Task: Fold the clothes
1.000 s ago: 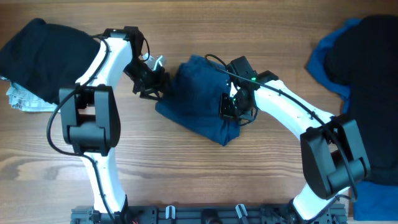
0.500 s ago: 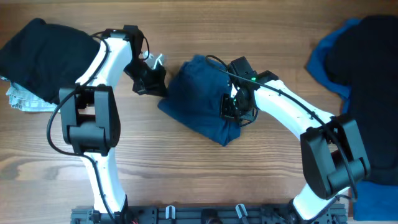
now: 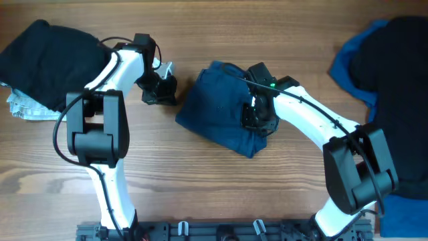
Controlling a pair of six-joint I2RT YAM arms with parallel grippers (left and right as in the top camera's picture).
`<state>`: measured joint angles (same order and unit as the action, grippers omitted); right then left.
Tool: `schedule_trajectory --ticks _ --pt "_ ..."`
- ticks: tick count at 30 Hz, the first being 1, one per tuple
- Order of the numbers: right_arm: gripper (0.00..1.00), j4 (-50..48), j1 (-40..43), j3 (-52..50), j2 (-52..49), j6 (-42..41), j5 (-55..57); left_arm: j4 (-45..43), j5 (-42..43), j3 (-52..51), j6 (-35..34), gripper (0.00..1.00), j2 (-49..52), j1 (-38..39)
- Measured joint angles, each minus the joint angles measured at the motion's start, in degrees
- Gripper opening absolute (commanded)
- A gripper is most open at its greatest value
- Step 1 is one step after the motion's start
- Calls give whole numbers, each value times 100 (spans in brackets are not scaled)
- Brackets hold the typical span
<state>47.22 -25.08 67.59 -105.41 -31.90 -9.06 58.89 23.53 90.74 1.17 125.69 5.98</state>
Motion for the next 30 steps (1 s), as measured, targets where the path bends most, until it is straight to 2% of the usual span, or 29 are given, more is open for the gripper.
schedule_trajectory --ticks 2,4,5,8,9,10,11,12,14,15,16,21,26,30 --pt "45 -15 0 2 0 92 35 245 -17 208 -57 5 0 -4" --pt "48 28 0 63 0 214 28 455 -17 544 -205 7 -26 -2" --pt "48 101 0 186 0 227 26 498 -11 730 -293 12 -127 -2" --pt "47 433 0 479 24 376 13 529 -7 892 -407 15 -540 63" --pt "49 678 0 669 63 505 11 531 2 901 -413 15 -564 74" --pt "56 828 0 839 144 616 13 531 15 920 -433 15 -667 195" --pt "56 999 0 973 238 680 13 533 28 918 -448 15 -660 256" --pt "53 1088 2 1038 334 756 11 525 33 918 -452 15 -634 302" --pt "23 1272 2 1091 588 824 9 520 35 911 -452 14 -540 417" --pt "11 1283 2 1093 623 885 -55 518 35 909 -452 14 -468 466" --pt "4 1272 2 1093 627 975 -160 518 35 907 -452 13 -402 507" --pt "4 660 2 855 632 1554 -890 468 35 894 -457 12 48 769" --pt "4 -24 68 -166 623 1921 -1005 315 50 885 -461 13 267 909" --pt "4 -861 452 -1058 625 2006 -1091 232 66 885 -476 11 428 907"
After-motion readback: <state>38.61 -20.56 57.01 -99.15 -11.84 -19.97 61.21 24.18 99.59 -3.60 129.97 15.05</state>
